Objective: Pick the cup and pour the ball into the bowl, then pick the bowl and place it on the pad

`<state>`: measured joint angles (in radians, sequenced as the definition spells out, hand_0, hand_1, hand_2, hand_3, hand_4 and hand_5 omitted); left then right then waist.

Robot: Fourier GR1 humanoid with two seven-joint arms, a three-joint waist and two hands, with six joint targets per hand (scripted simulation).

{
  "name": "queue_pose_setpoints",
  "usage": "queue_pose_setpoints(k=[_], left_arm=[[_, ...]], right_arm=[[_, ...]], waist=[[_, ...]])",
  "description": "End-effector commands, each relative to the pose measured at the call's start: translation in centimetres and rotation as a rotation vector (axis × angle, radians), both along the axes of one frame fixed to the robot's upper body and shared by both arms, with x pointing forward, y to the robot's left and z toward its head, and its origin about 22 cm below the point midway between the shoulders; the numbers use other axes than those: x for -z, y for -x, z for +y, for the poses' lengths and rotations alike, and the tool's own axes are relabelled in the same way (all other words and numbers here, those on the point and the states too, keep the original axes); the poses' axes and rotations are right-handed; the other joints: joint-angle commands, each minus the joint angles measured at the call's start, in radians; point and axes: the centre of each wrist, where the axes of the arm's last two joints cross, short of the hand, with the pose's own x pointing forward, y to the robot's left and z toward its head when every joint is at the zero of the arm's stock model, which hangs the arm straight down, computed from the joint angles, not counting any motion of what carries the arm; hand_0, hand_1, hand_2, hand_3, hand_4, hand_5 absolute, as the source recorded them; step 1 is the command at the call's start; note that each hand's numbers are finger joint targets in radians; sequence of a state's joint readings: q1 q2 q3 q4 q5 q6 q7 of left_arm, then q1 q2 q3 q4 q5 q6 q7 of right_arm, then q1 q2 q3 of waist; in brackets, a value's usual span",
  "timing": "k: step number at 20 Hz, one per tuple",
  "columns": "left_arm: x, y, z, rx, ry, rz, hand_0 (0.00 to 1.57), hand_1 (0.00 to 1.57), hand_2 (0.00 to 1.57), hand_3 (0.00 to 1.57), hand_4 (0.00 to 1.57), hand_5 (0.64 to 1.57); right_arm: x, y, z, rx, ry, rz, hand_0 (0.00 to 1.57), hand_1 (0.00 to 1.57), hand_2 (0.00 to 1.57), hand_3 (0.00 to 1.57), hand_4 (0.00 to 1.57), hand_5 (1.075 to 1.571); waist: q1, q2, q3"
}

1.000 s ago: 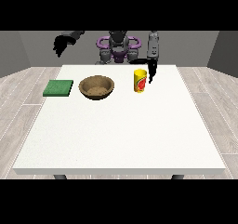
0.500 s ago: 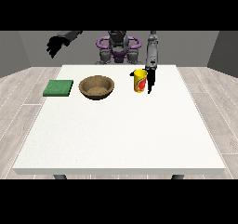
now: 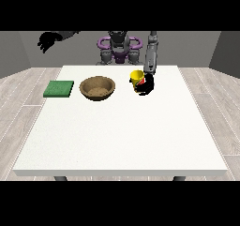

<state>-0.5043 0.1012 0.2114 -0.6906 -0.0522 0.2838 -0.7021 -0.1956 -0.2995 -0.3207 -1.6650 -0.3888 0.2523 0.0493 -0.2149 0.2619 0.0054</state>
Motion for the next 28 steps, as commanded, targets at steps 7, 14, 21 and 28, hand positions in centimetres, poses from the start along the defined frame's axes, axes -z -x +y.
queue_pose_setpoints(k=[7,14,21,28], left_arm=[[-2.0,-1.9,-7.0,0.021,-0.339,0.16,1.29,1.29,1.57,1.57,1.41,1.467],[-3.1,-3.8,-6.8,-0.039,-0.904,0.15,1.36,1.36,1.57,1.57,1.46,1.535],[-5.0,-4.1,-16.0,0.0,-1.075,0.19,1.35,1.35,1.57,1.57,1.44,1.54],[-8.0,-5.1,-19.0,-0.081,-1.363,0.178,1.35,1.35,1.57,1.57,1.36,1.563]], right_arm=[[3.6,-0.2,-4.0,0.076,-0.017,0.236,0.0,0.0,0.0,0.31,0.63,1.563],[5.8,-0.3,-4.3,0.062,-0.039,0.274,0.0,0.0,0.0,0.15,0.67,1.561],[7.5,0.7,-8.6,0.11,-0.071,0.318,0.0,0.0,0.0,0.0,0.69,1.56],[8.1,-1.4,-6.0,0.065,-0.059,0.332,0.0,0.0,0.0,0.13,0.69,1.554]], waist=[[0.06,-0.238,-0.0028],[0.055,-0.265,0.0023],[0.107,-0.301,-0.0033],[0.073,-0.325,-0.0044]])
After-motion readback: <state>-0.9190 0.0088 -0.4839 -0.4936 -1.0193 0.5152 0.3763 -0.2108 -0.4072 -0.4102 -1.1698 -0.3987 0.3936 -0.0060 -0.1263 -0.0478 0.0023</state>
